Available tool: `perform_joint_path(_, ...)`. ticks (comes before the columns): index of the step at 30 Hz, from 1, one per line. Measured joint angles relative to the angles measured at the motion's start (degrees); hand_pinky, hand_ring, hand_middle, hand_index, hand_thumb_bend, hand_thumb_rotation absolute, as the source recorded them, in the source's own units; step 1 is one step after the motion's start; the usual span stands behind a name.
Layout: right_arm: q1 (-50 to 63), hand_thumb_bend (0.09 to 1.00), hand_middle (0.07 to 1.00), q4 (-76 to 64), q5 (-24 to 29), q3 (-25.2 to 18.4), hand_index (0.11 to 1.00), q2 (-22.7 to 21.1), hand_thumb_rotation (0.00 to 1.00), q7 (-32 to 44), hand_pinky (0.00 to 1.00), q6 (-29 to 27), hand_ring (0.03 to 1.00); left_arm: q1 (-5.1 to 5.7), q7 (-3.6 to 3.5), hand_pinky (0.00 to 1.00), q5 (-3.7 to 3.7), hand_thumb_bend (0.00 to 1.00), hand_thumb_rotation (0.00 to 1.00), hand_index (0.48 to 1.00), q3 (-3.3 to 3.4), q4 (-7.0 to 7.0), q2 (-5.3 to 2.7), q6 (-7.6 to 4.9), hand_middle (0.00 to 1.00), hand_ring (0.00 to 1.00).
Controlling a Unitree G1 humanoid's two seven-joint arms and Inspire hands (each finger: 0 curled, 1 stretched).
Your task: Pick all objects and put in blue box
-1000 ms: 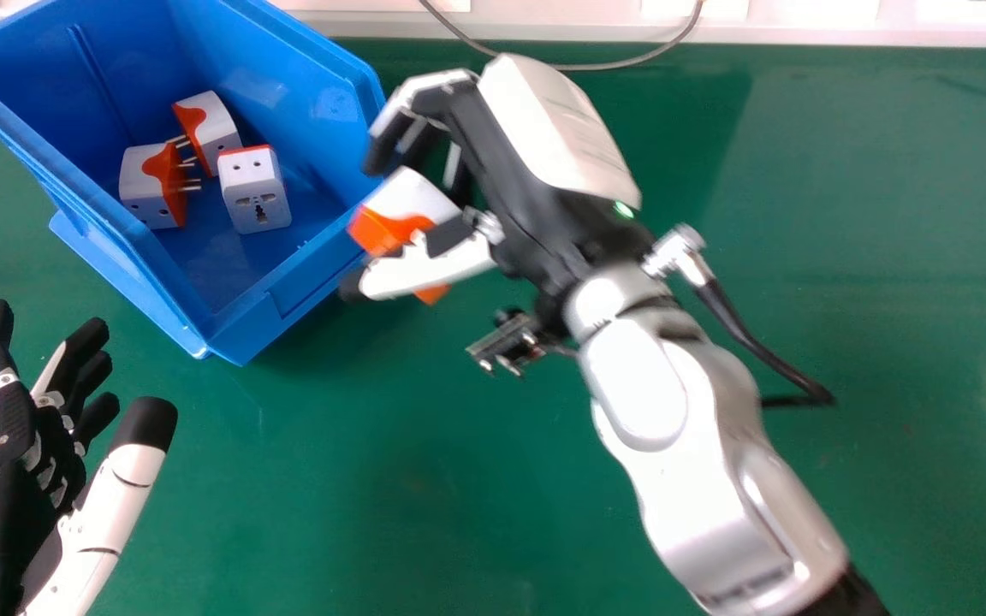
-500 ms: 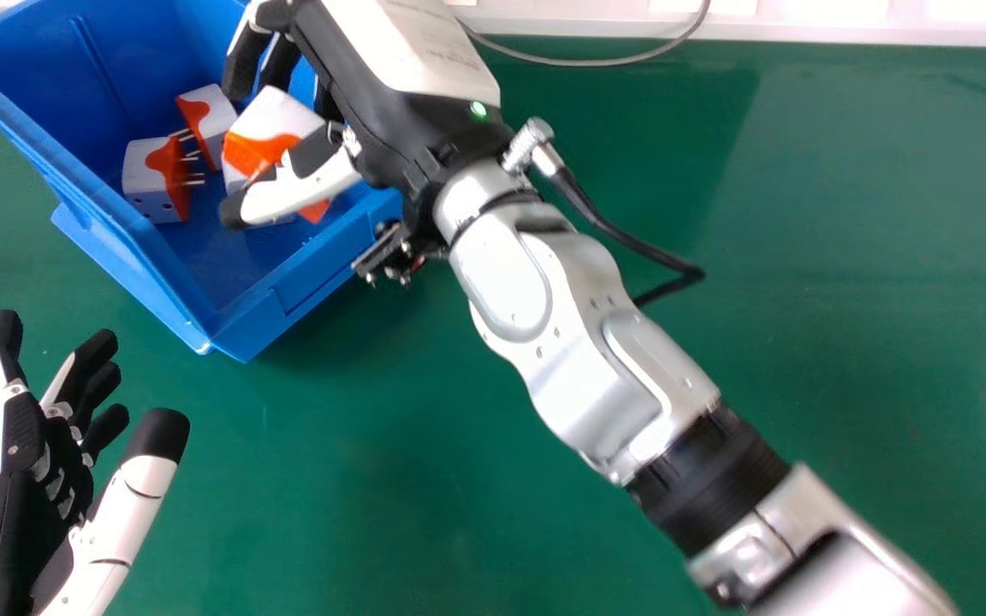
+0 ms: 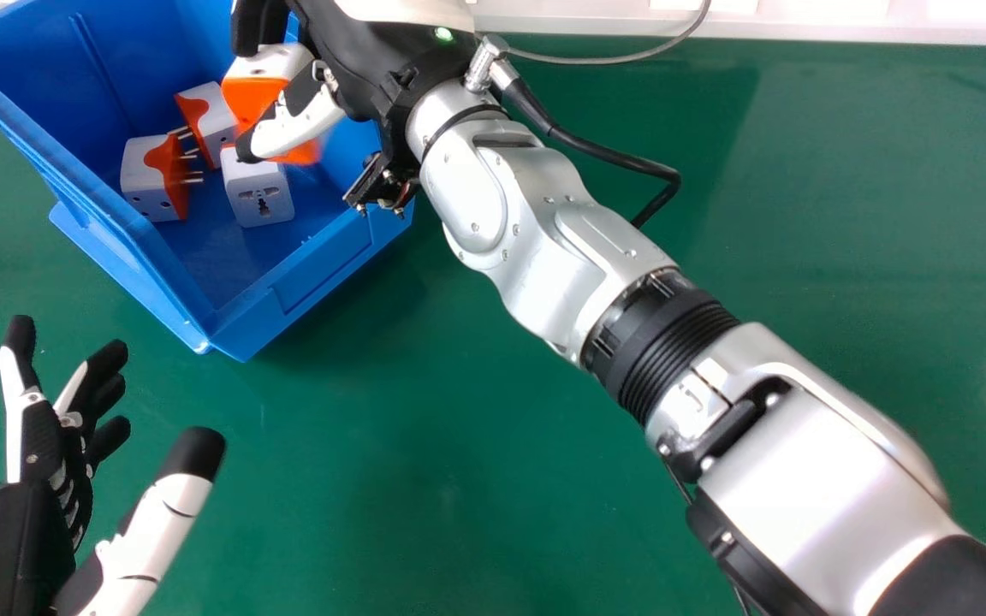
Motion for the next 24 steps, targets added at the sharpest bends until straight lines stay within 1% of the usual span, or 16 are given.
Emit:
perform_joint_path(1, -0.15, 0.483, 0.539, 1.12, 0.43, -0.04, 0.489, 0.01, 0.09, -0.22, 0.38, -0.18, 0.468, 0.03, 0.05, 0.90, 0.32, 0.76, 0.71, 0.914, -0.09, -0.23, -0.03, 0.00, 0.93, 0.93)
perform_joint_path(2, -0.22, 0.483, 0.539, 2.06, 0.86, -0.14, 0.489, 0.01, 0.09, -0.40, 0.38, -0.23, 0.468, 0.05, 0.07, 0.90, 0.56, 0.76, 0.71, 0.914, -0.21, -0.33, -0.12, 0.00, 0.93, 0.93)
perform_joint_path(4, -0.39, 0.485, 0.536, 3.45, 1.60, -0.41, 0.508, 0.01, 0.06, -1.14, 0.36, -0.85, 0.460, 0.05, 0.19, 0.90, 0.80, 0.75, 0.72, 0.915, -0.56, -0.33, -0.34, -0.01, 0.93, 0.93)
perform_joint_path(5, -0.44, 0.485, 0.536, 3.88, 1.78, -0.47, 0.508, 0.02, 0.06, -1.57, 0.36, -1.11, 0.460, 0.05, 0.22, 0.90, 0.93, 0.75, 0.72, 0.915, -0.78, -0.33, -0.45, -0.01, 0.93, 0.93)
perform_joint_path(6, -0.50, 0.485, 0.536, 4.47, 1.91, -0.50, 0.508, 0.03, 0.06, -2.26, 0.36, -1.69, 0.460, 0.05, 0.22, 0.90, 0.97, 0.75, 0.72, 0.915, -0.99, -0.33, -0.52, -0.01, 0.93, 0.93)
perform_joint_path(11, -0.54, 0.488, 0.536, 5.64, 3.50, -0.95, 0.519, 0.05, 0.02, -3.48, 0.33, -3.73, 0.451, 0.03, 0.23, 0.90, 0.94, 0.73, 0.73, 0.916, -1.40, -0.33, -0.56, 0.00, 0.93, 0.93)
perform_joint_path(14, -0.54, 0.488, 0.539, 6.40, 4.87, -2.16, 0.520, 0.05, 0.01, -4.17, 0.33, -4.38, 0.453, -0.06, 0.23, 0.90, 0.94, 0.72, 0.73, 0.916, -1.88, -0.32, -0.62, 0.02, 0.93, 0.93)
perform_joint_path(16, -0.53, 0.492, 0.519, 6.80, 6.12, -2.78, 0.511, 0.05, 0.01, -4.33, 0.33, -5.07, 0.446, -0.20, 0.23, 0.90, 0.93, 0.72, 0.72, 0.917, -2.03, -0.32, -0.66, 0.01, 0.93, 0.93)
perform_joint_path(18, -0.53, 0.497, 0.508, 7.08, 6.88, -3.39, 0.499, 0.05, 0.01, -4.33, 0.34, -5.73, 0.434, -0.21, 0.24, 0.89, 0.93, 0.72, 0.72, 0.917, -2.33, -0.32, -0.83, 0.01, 0.93, 0.93)
perform_joint_path(19, -0.53, 0.491, 0.601, 7.18, 7.22, -3.68, 0.498, 0.05, 0.06, -4.32, 0.41, -6.34, 0.539, -0.23, 0.28, 0.89, 0.92, 0.72, 0.72, 0.917, -2.54, -0.32, -1.04, 0.02, 0.93, 0.93)
perform_joint_path(20, -0.53, 0.491, 0.601, 7.19, 7.61, -3.89, 0.498, 0.05, 0.06, -4.32, 0.41, -6.88, 0.539, -0.25, 0.35, 0.89, 0.92, 0.72, 0.72, 0.917, -2.91, -0.32, -1.31, 0.02, 0.93, 0.93)
perform_joint_path(21, -0.53, 0.491, 0.601, 7.19, 8.05, -3.95, 0.498, 0.05, 0.06, -4.32, 0.41, -7.26, 0.539, -0.26, 0.35, 0.89, 0.92, 0.72, 0.72, 0.917, -3.12, -0.32, -1.64, 0.02, 0.93, 0.93)
perform_joint_path(22, -0.53, 0.487, 0.680, 7.19, 8.14, -3.96, 0.497, 0.05, 0.10, -4.33, 0.48, -7.37, 0.638, -0.27, 0.41, 0.89, 0.92, 0.72, 0.71, 0.917, -3.31, -0.32, -1.79, 0.03, 0.93, 0.93)
perform_joint_path(23, -0.53, 0.484, 0.729, 7.20, 8.15, -3.96, 0.497, 0.05, 0.12, -4.33, 0.53, -7.41, 0.701, -0.27, 0.50, 0.89, 0.92, 0.73, 0.71, 0.917, -3.55, -0.32, -1.95, 0.03, 0.93, 0.93)
perform_joint_path(24, -0.53, 0.483, 0.768, 7.23, 8.17, -3.95, 0.496, 0.05, 0.13, -4.33, 0.55, -7.42, 0.742, -0.27, 0.56, 0.89, 0.92, 0.73, 0.71, 0.916, -3.76, -0.32, -2.20, 0.04, 0.93, 0.93)
